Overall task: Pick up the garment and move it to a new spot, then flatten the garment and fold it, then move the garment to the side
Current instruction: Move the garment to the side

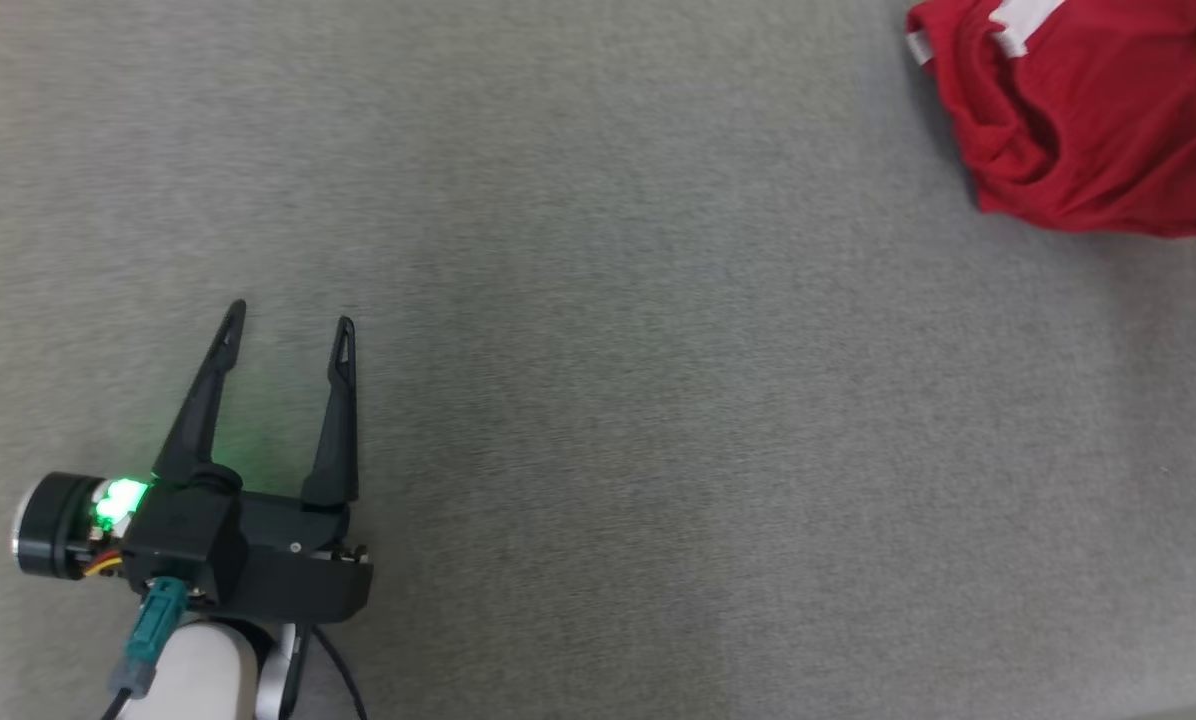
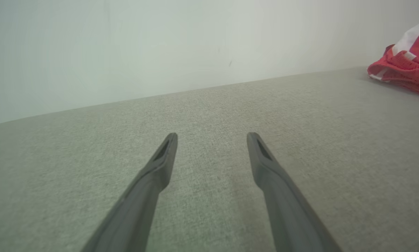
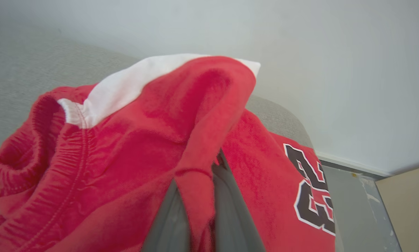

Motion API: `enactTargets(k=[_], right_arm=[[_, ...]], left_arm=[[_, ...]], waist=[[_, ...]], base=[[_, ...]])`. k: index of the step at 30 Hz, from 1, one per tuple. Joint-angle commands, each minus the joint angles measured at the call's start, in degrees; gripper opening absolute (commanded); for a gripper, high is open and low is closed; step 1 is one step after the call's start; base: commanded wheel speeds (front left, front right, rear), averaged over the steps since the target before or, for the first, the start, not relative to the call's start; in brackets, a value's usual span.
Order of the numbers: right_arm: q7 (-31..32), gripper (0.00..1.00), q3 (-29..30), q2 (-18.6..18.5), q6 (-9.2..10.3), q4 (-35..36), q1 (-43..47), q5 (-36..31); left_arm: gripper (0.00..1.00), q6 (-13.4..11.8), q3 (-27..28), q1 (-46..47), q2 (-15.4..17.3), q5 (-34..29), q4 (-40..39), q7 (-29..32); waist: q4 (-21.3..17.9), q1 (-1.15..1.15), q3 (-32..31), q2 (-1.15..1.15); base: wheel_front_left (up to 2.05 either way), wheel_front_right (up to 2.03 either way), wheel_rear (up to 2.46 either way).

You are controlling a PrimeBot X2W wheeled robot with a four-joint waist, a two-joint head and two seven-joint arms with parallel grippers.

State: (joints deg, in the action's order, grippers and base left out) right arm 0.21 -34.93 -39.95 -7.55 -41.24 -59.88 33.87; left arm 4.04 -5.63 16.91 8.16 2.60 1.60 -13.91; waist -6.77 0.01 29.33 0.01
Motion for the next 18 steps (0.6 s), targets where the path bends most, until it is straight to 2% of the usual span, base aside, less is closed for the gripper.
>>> enactTargets(k=[1, 9, 18], right_arm=[[-0.6, 0.00, -0.3, -0.9, 0.17, -0.1, -1.3, 0.9], [-2.1, 0.00, -3.5, -4.4, 0.17, -3.4, -6.5, 2.0], [-3.7, 0.00, -6.0, -5.8, 0.17, -10.2, -13.8, 1.5]], left_arm=[[1.00, -0.1, 0.1, 0.8, 0.8, -0.6, -1.1, 0.6], [1.00, -0.5, 0.0, -0.1, 3.1, -1.8, -8.6, 4.5], [1.00, -0.8, -0.6, -1.4, 3.9, -2.3, -13.7, 7.5]], waist=[[-5.8, -0.01, 5.3, -0.01], [-8.9, -0.01, 7.5, -0.01], [-9.3, -0.01, 9.6, -0.01]], base=[[0.00, 0.00, 0.00], [0.00, 0.00, 0.00], [0.00, 0.00, 0.00]])
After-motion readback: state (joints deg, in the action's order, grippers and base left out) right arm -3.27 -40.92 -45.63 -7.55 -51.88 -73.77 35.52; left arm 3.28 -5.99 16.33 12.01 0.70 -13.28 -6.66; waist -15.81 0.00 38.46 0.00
